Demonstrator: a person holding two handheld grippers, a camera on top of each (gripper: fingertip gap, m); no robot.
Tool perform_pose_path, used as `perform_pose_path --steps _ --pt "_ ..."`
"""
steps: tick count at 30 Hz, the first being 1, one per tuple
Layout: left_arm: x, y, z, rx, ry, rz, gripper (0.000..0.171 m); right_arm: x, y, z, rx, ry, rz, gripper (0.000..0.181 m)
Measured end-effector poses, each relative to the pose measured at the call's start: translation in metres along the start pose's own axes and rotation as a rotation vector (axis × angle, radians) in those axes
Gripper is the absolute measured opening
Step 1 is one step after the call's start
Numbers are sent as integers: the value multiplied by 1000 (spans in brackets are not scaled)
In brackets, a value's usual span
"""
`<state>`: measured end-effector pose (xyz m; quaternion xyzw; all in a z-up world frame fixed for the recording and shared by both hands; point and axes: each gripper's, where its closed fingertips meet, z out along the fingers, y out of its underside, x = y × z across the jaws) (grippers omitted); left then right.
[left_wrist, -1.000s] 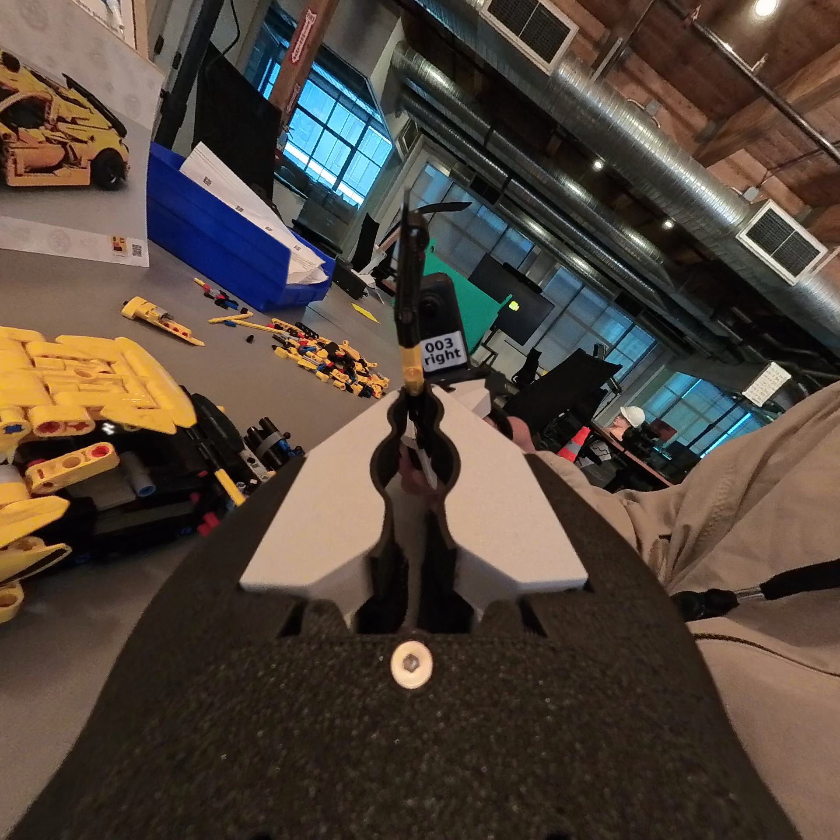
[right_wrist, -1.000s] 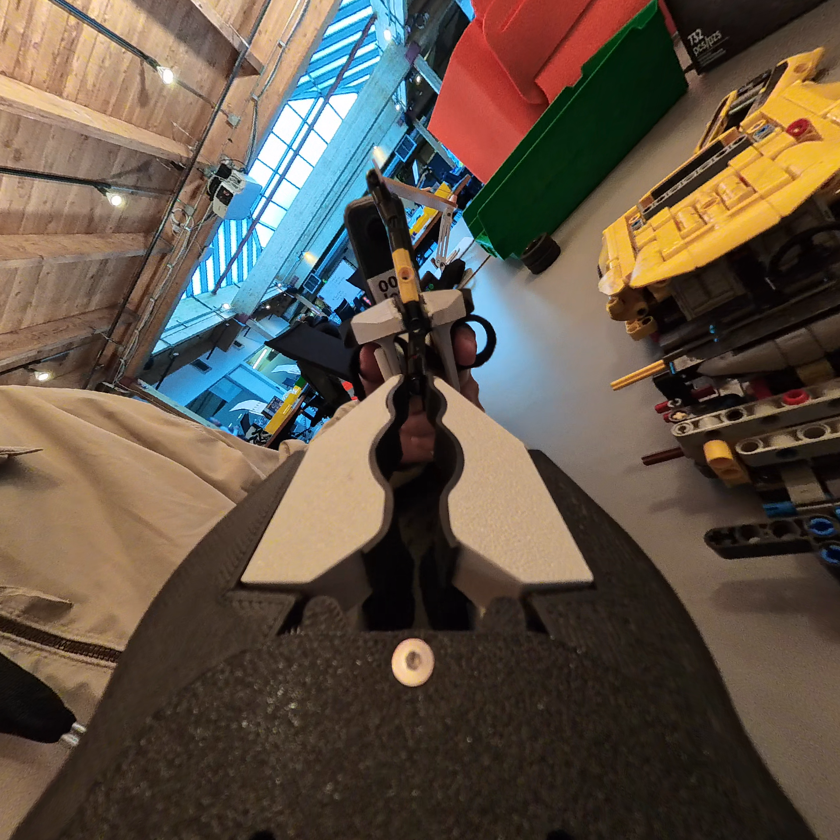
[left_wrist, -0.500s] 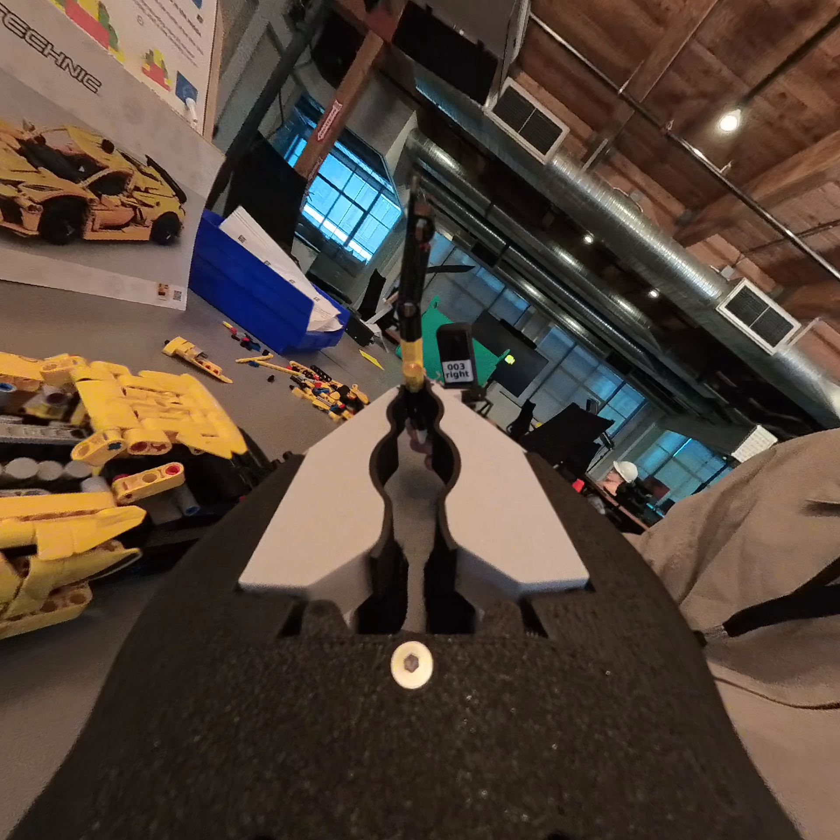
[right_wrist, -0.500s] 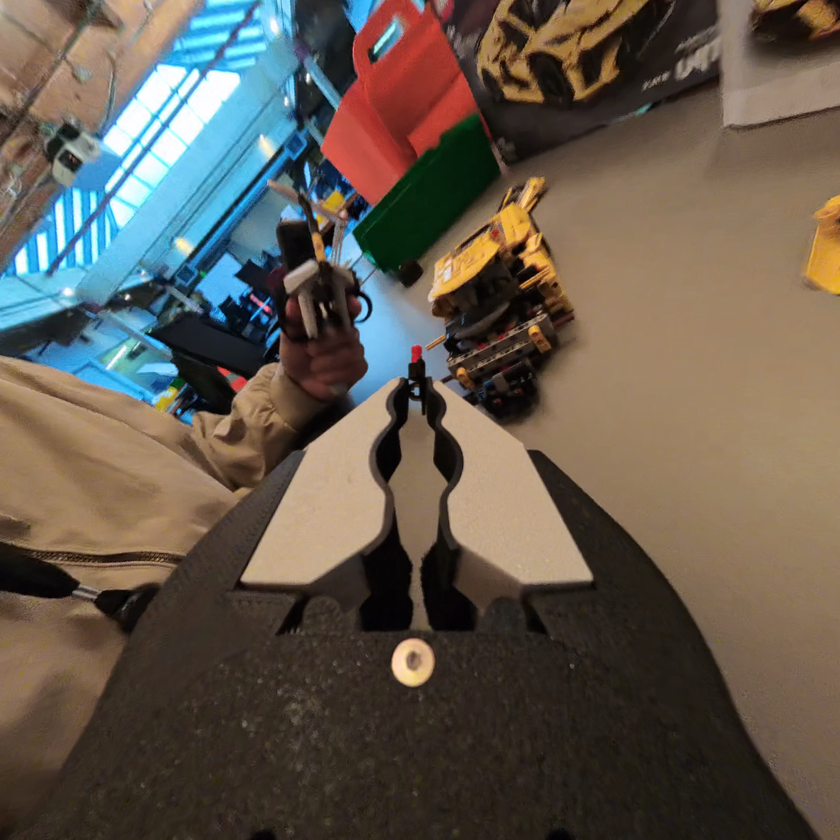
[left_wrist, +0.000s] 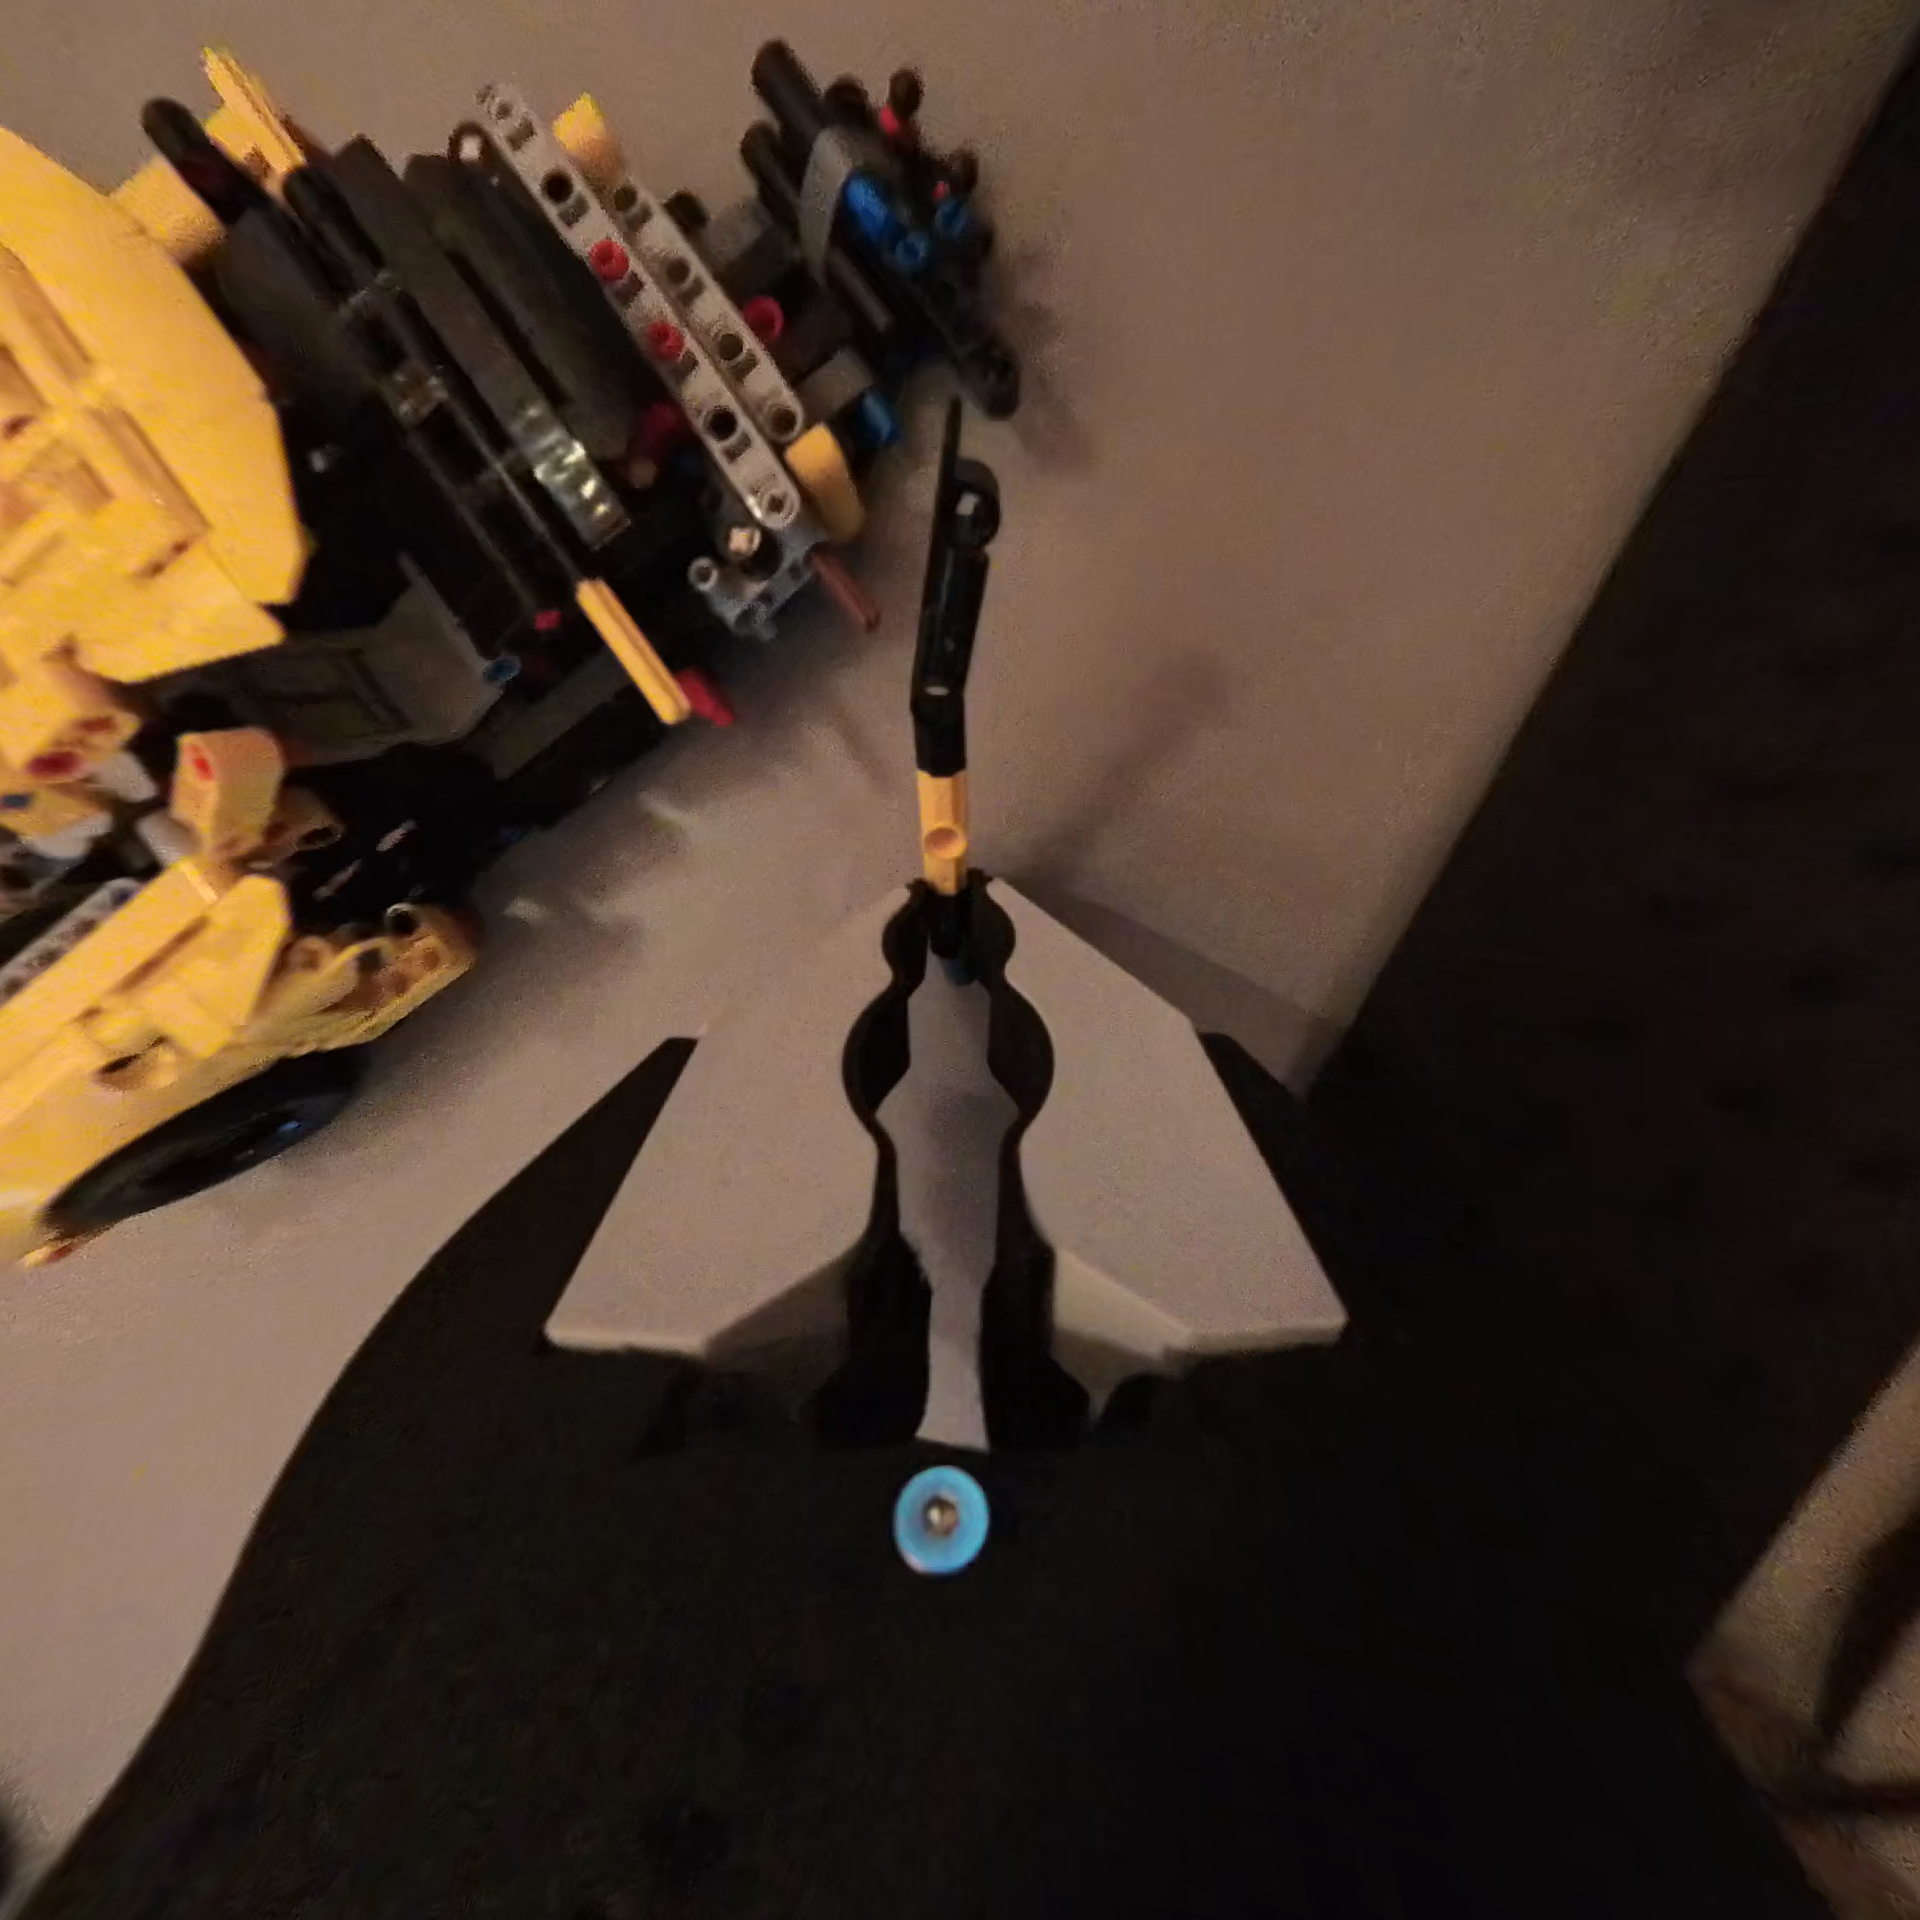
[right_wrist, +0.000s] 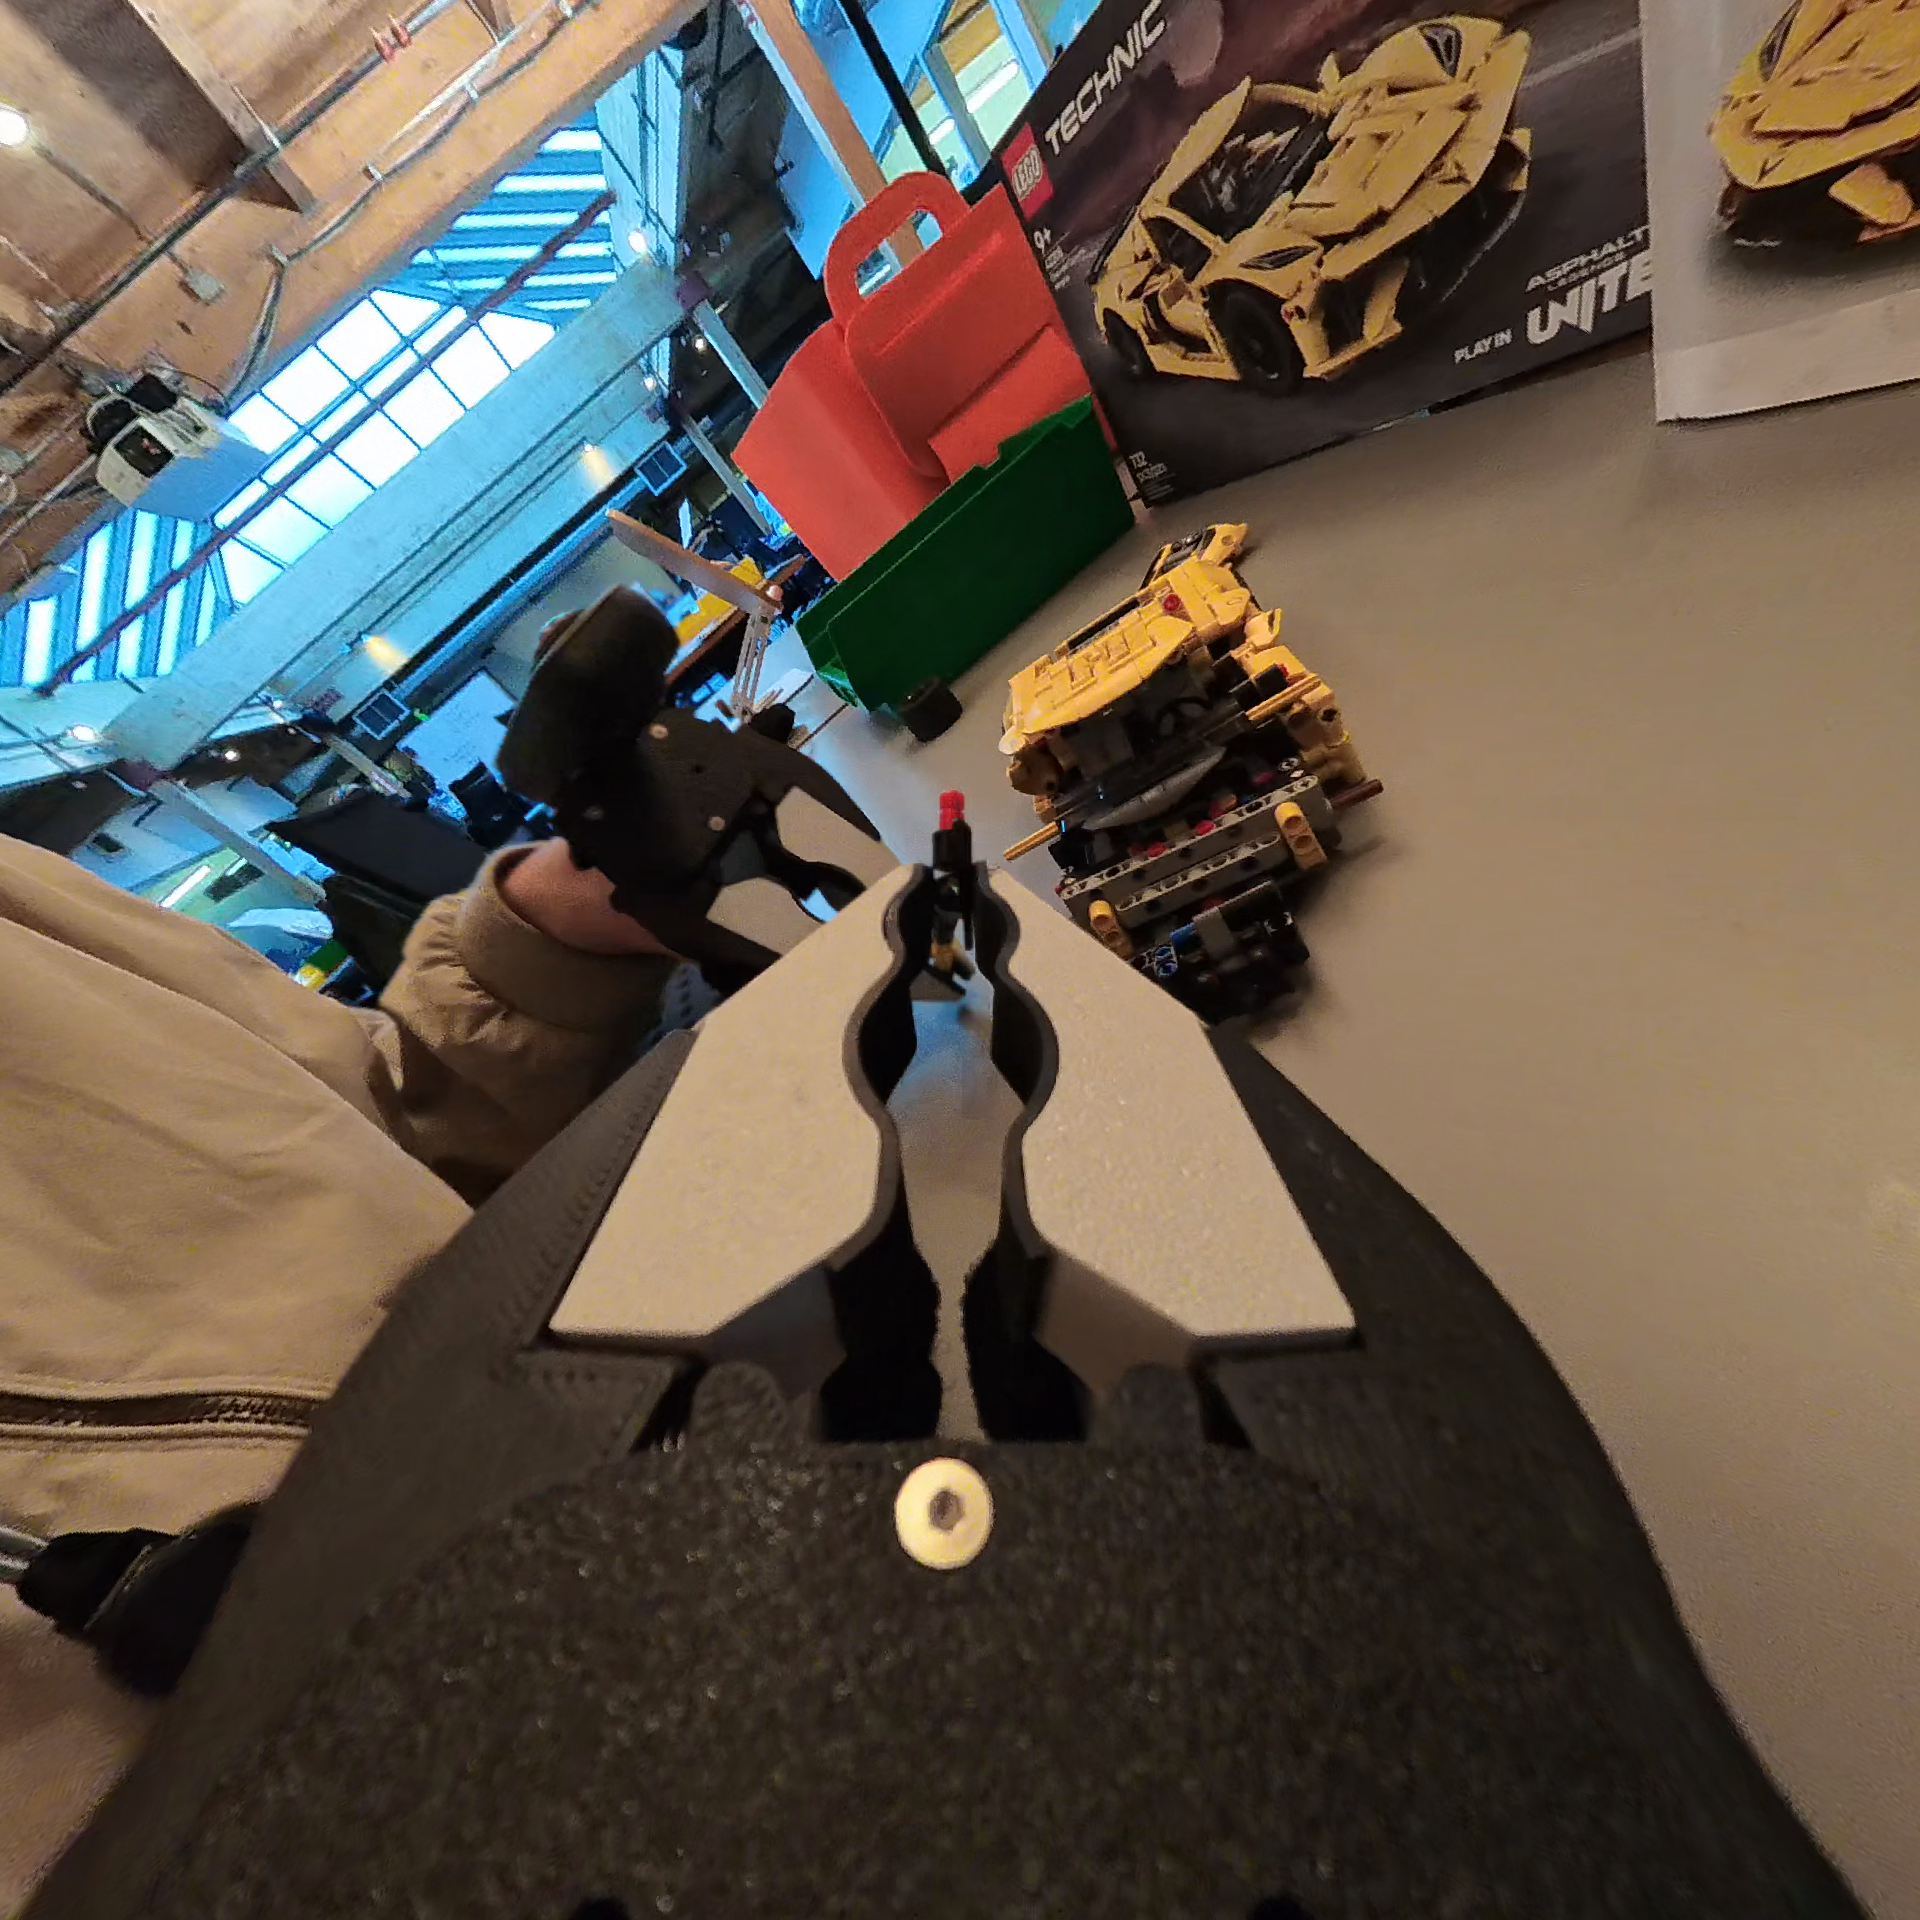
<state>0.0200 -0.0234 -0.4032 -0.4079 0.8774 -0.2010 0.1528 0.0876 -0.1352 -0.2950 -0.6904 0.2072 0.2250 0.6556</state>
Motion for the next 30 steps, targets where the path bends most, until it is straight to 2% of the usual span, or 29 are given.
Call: perform_pose_path --steps 2,3,7,9,11,12,15,17,19,20,22,26,30 --pt "-4 8 1 -95 -69 75 6 3 6 4 -38 0 11 5" --pt "-2 5 2 -97 -65 88 6 3 8 6 -54 -2 11 5" --pt "12 -6 5 -49 34 48 6 5 18 11 -121 89 -118 5" --pt "18 -16 2 14 95 -20 18 2 24 16 -163 151 -279 5" --pt "24 -35 -8 129 191 -122 27 -2 30 22 -200 200 -464 5" --pt "24 -50 -17 227 240 -195 27 -6 32 26 -208 208 -557 5" --pt "14 -103 -58 656 433 -463 28 -16 19 36 -123 296 -736 5" --pt "3 -121 -82 920 526 -610 25 -27 5 41 -15 354 -792 5" --pt "-8 -128 -100 1155 527 -700 19 -32 -10 41 110 450 -834 5" --pt "-11 -127 -104 1230 488 -729 16 -34 -15 40 154 497 -866 5" --pt "-5 -129 -102 1275 449 -719 12 -40 -21 40 202 566 -938 5" --pt "0 -134 -112 1352 469 -720 13 -46 -17 49 193 526 -883 5" --pt "-2 -135 -113 1359 459 -698 12 -48 -17 52 197 534 -910 5"
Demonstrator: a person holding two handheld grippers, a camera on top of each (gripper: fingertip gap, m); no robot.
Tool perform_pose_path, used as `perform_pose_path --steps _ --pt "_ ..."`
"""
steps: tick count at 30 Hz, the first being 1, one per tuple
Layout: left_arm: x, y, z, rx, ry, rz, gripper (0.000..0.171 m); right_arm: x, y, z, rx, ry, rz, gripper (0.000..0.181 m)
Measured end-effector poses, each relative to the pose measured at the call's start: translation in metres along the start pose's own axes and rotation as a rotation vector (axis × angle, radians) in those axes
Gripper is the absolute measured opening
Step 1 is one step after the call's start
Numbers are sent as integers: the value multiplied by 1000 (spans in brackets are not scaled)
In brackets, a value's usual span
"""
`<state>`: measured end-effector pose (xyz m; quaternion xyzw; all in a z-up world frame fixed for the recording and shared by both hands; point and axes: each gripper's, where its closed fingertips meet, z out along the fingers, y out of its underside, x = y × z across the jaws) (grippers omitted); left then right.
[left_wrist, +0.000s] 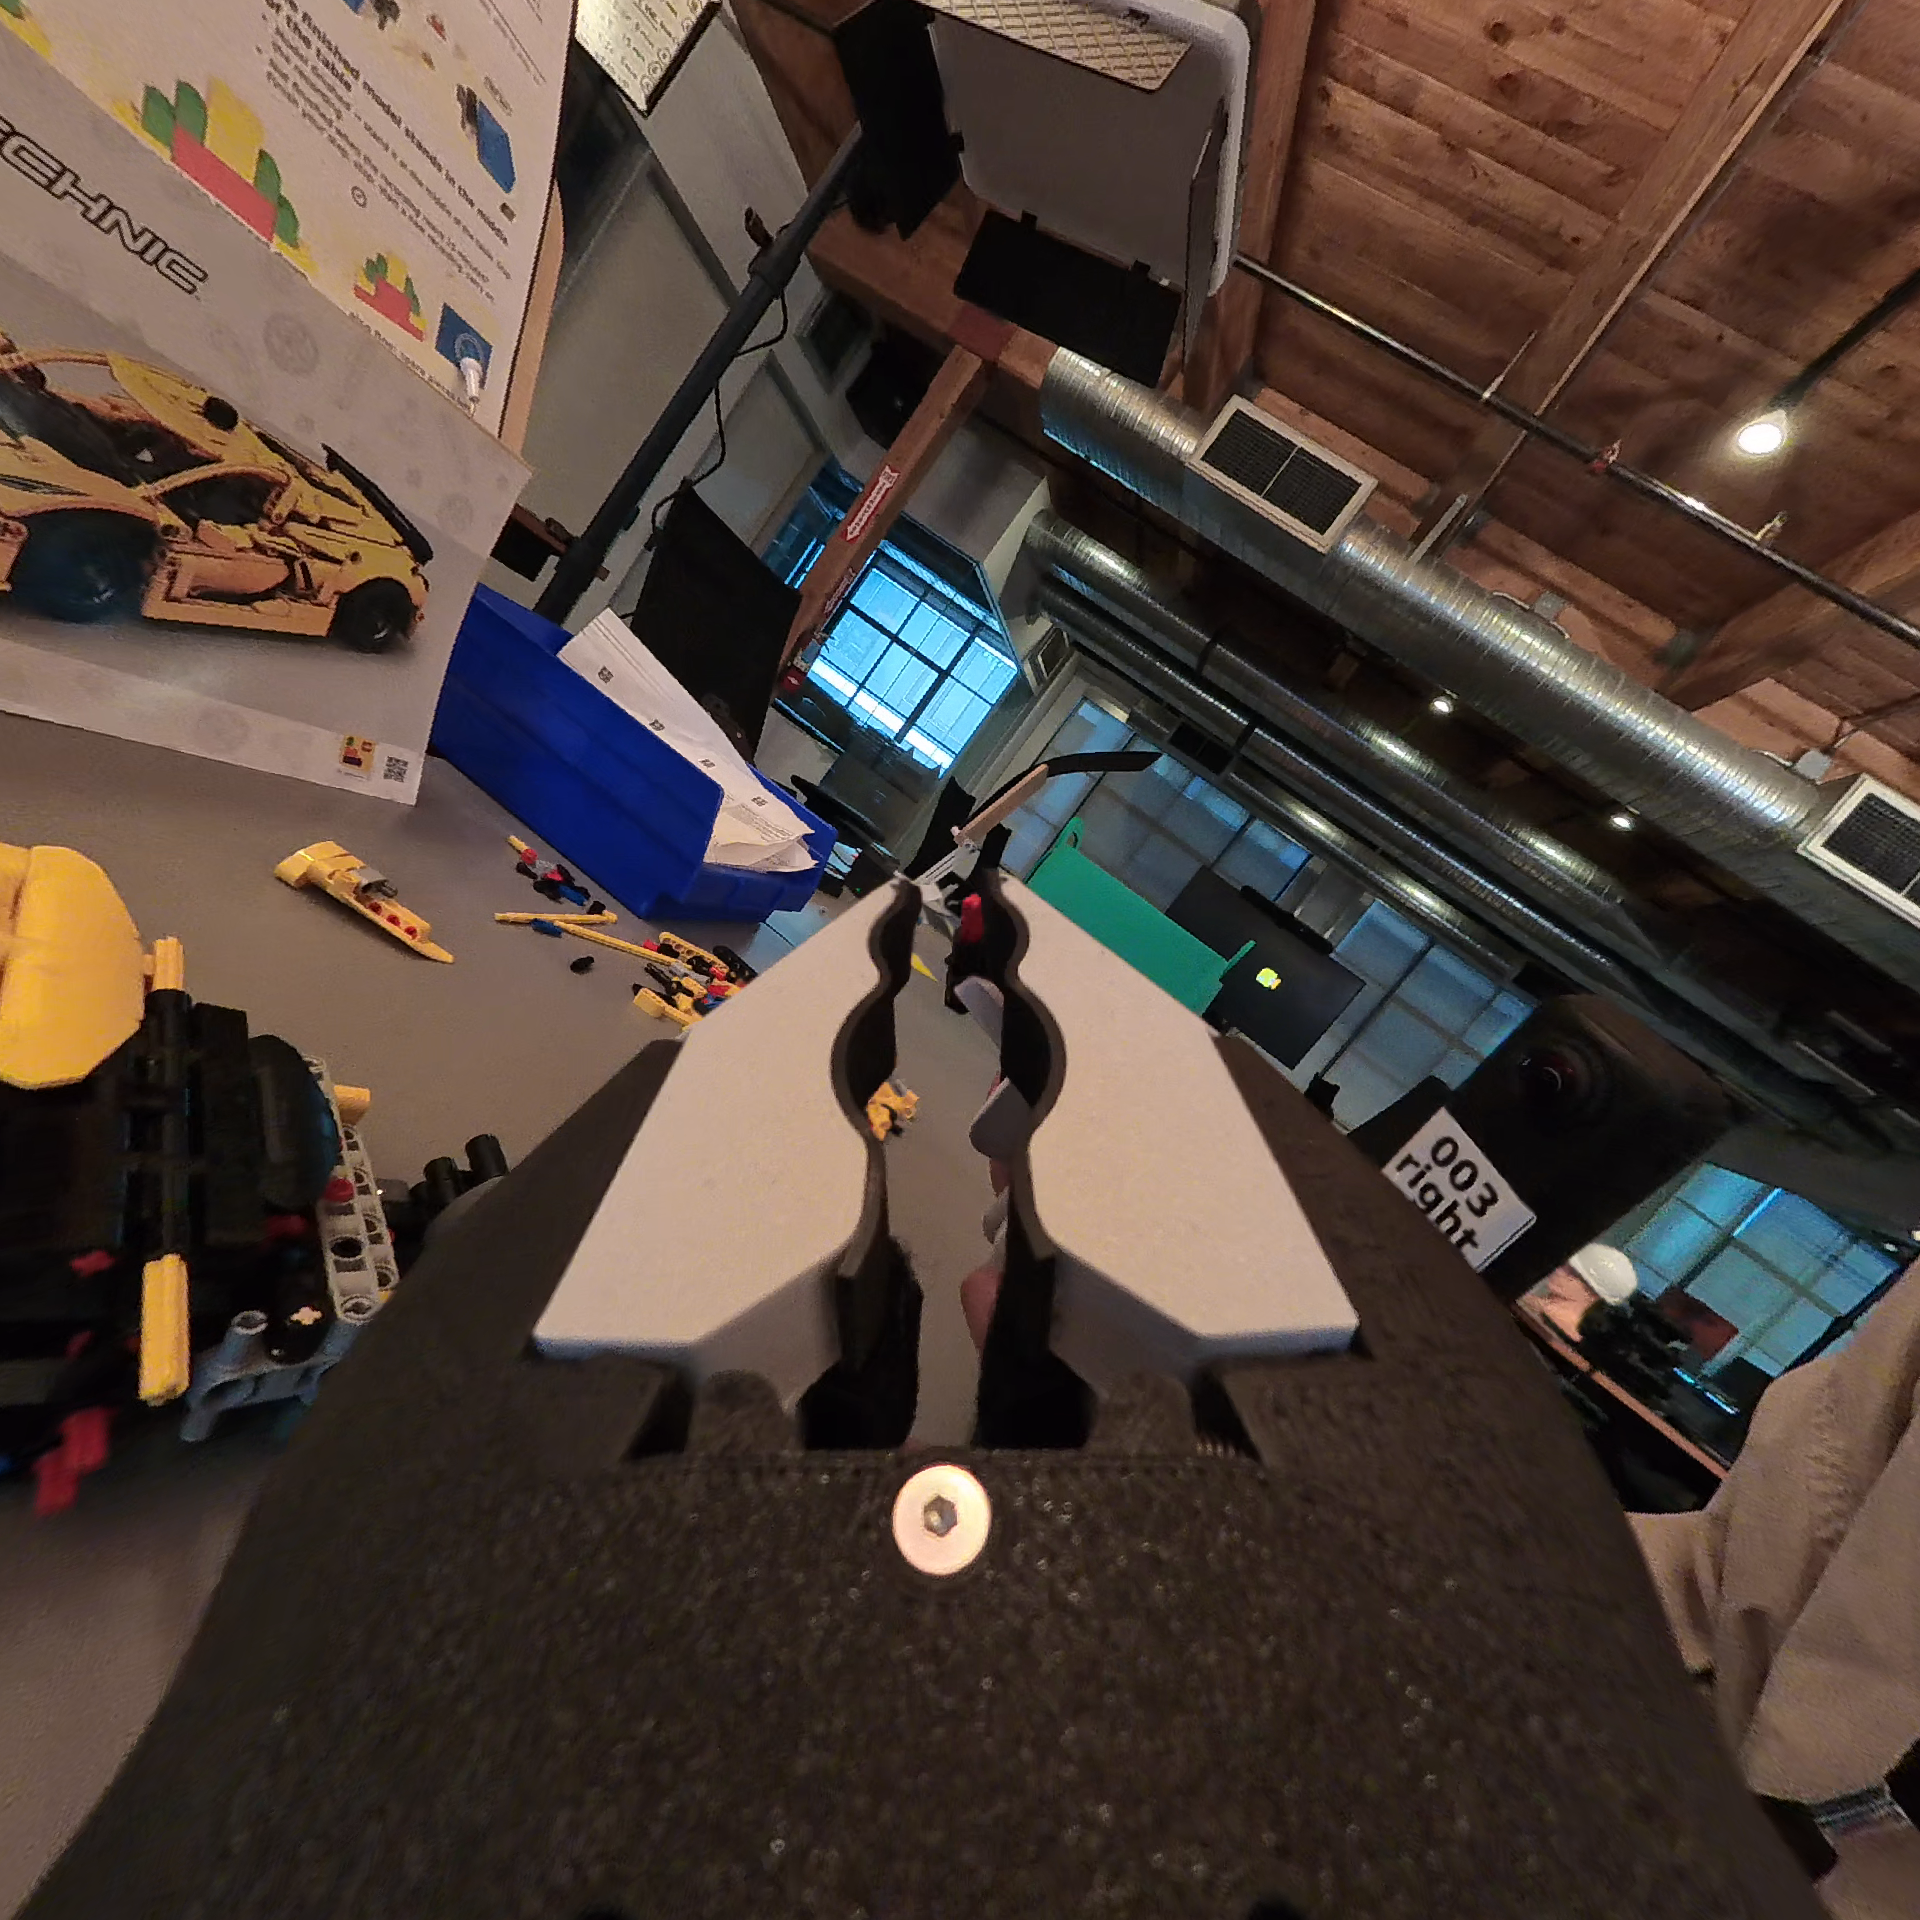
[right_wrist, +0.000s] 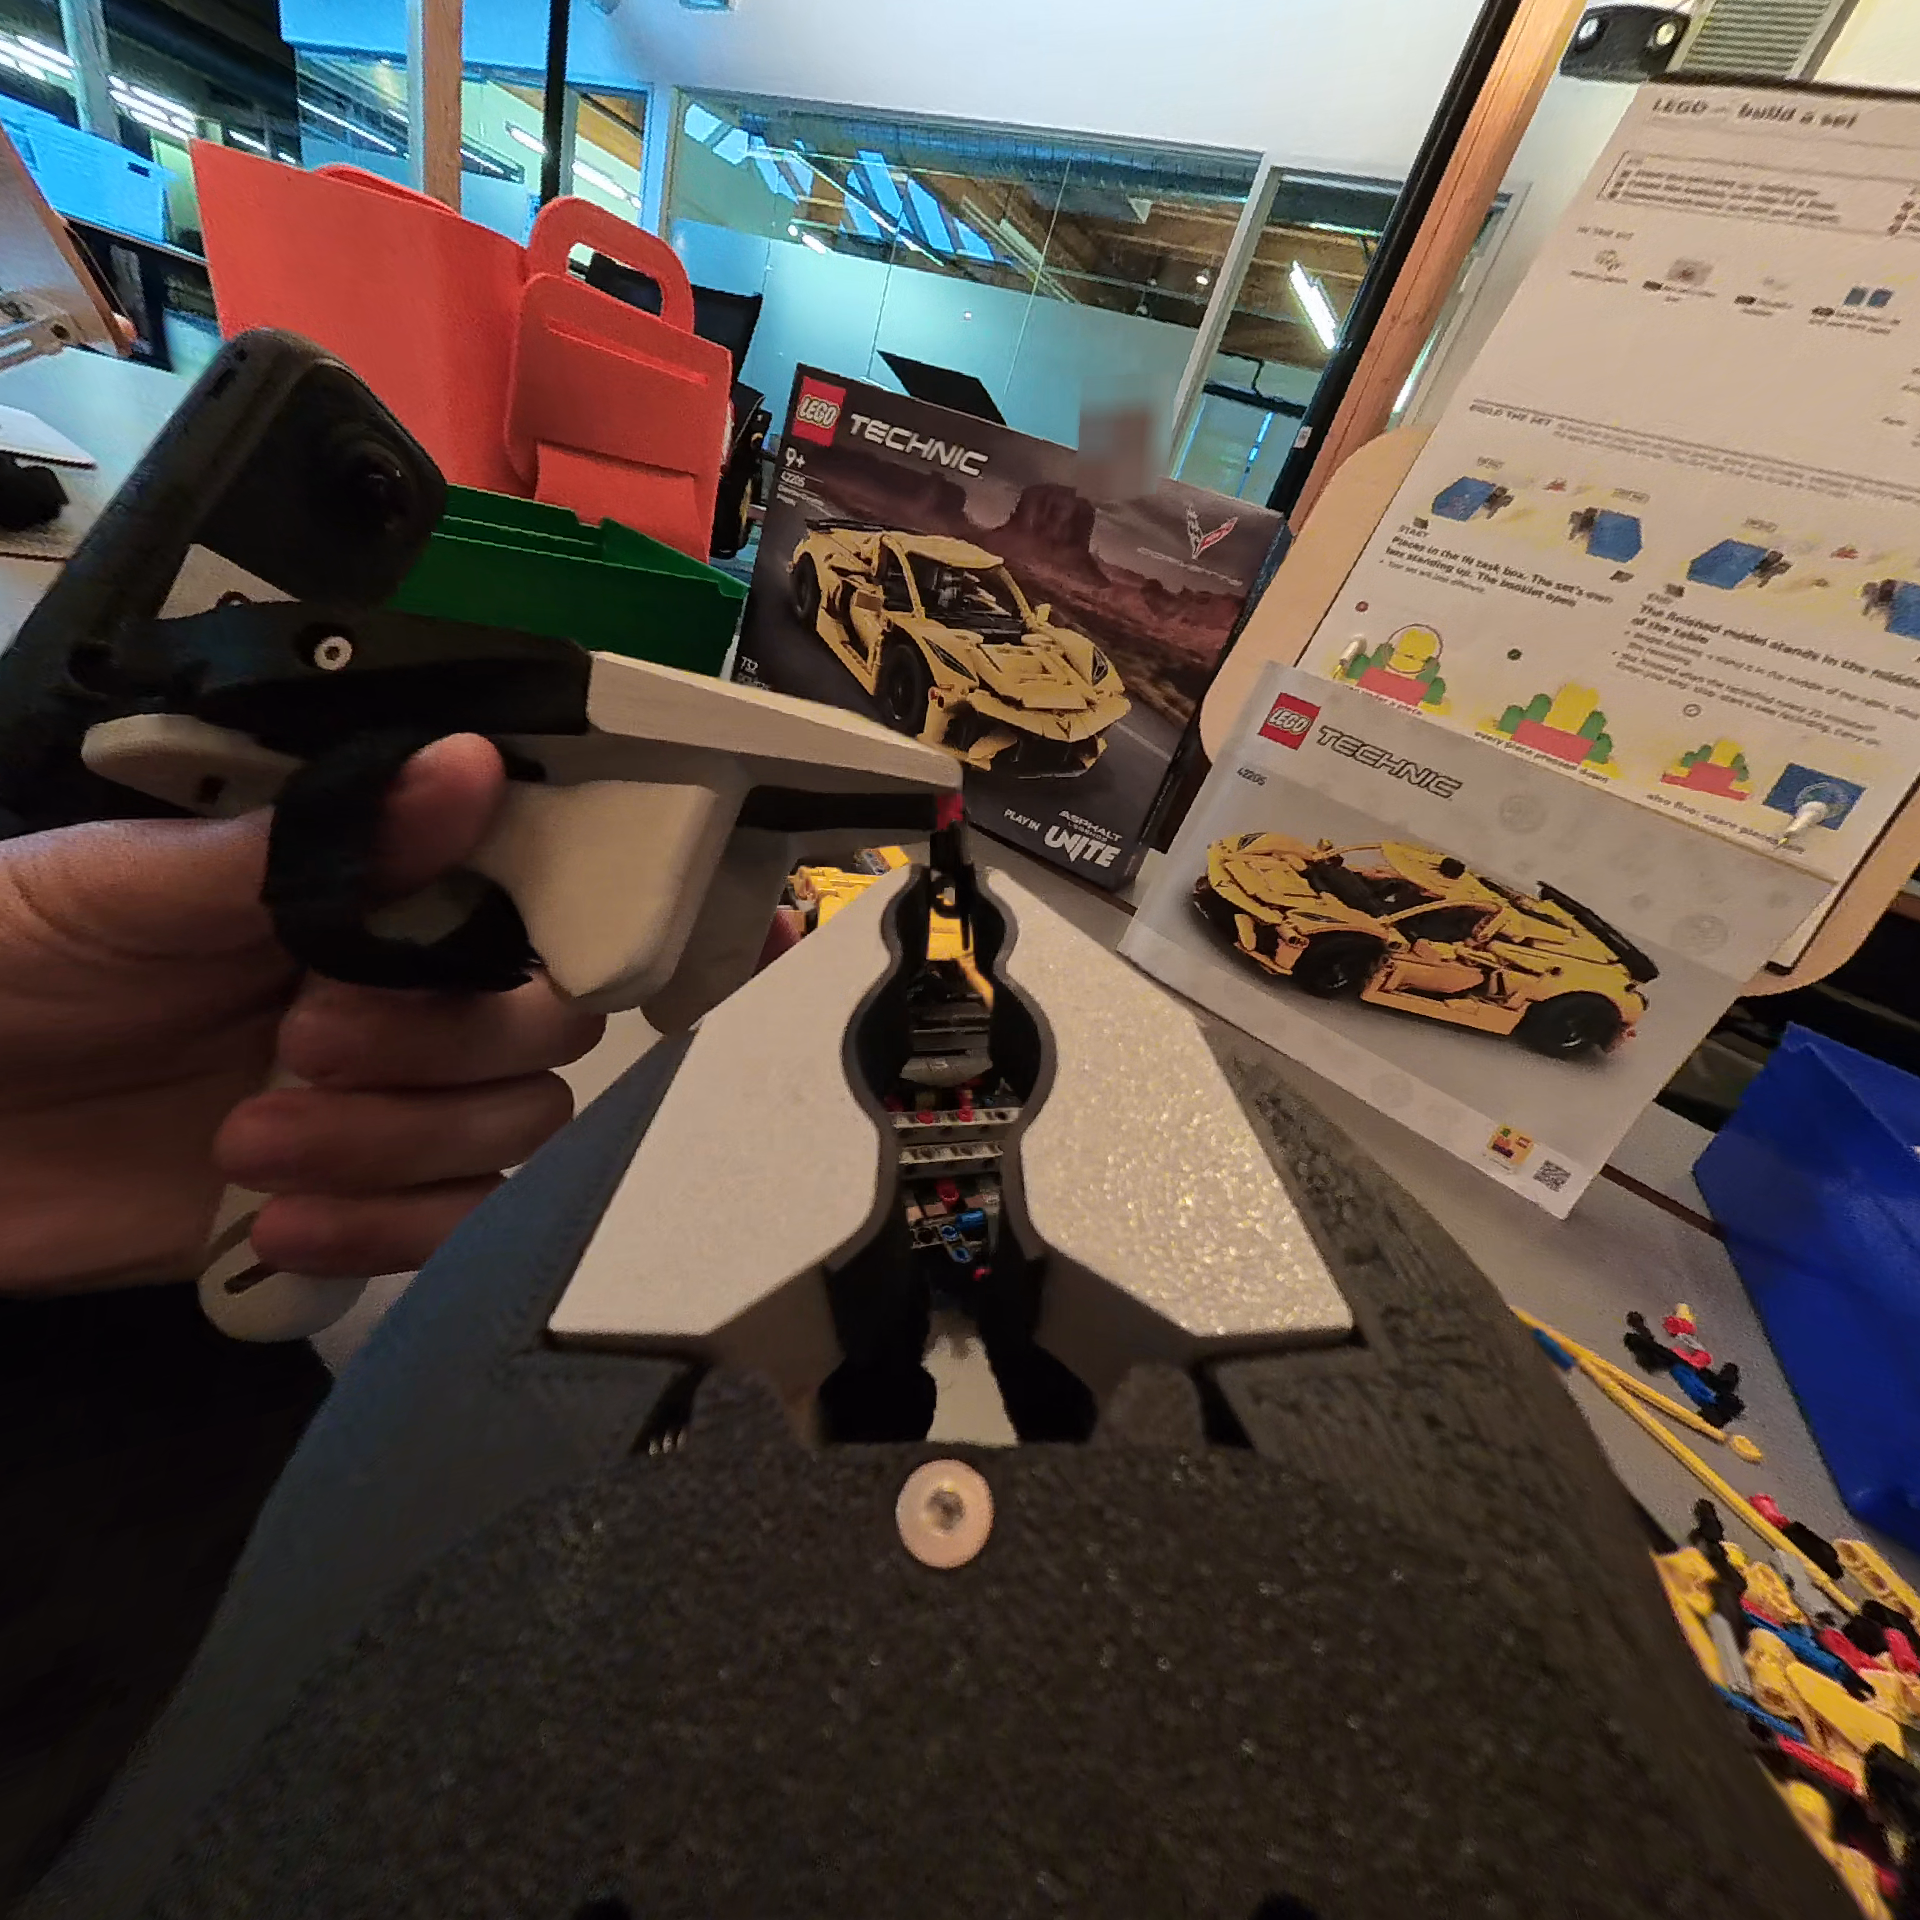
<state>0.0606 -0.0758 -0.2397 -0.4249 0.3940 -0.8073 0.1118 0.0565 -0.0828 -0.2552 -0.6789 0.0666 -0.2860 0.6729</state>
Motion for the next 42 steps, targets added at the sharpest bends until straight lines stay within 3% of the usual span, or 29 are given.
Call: perform_pose_path --steps 10,13,19,20,21,22,24,25,27,30,31,35,37,38,42 --pt "-2 9 -1 -67 -5 6 3 -4 5 3 -39 -30 14 5" --pt "-11 9 -7 -128 -1 -41 1 -10 12 7 -93 -122 148 6" --pt "-35 3 -6 0 -106 -207 0 -8 28 16 -182 -143 300 5" --pt "-50 -26 -17 199 -167 -273 2 -5 40 13 -247 -133 323 5" --pt "-65 -77 -44 448 -157 -343 1 2 43 8 -245 -116 380 5" --pt "-74 -112 -62 492 -161 -326 2 8 43 3 -230 -121 468 5" --pt "-65 -161 -75 420 -264 46 2 10 43 0 -207 -164 561 4" --pt "-55 -174 -71 363 -260 140 2 11 41 0 -197 -169 559 5" --pt "-34 -180 -56 272 -186 179 2 15 49 2 -232 -173 540 5" --pt "-23 -144 -32 76 -126 204 2 50 55 -6 -218 -158 585 4" --pt "-27 -121 -24 -19 -127 179 2 67 69 -12 -274 -133 579 5" --pt "-34 -12 12 -429 -121 124 3 193 147 -74 -628 266 351 6" --pt "-38 36 30 -622 -141 204 3 218 172 -95 -740 298 377 11" --pt "-39 55 41 -698 -146 245 3 223 179 -101 -758 299 408 23" --pt "-44 107 93 -921 -121 332 3 237 154 -121 -576 364 465 26"
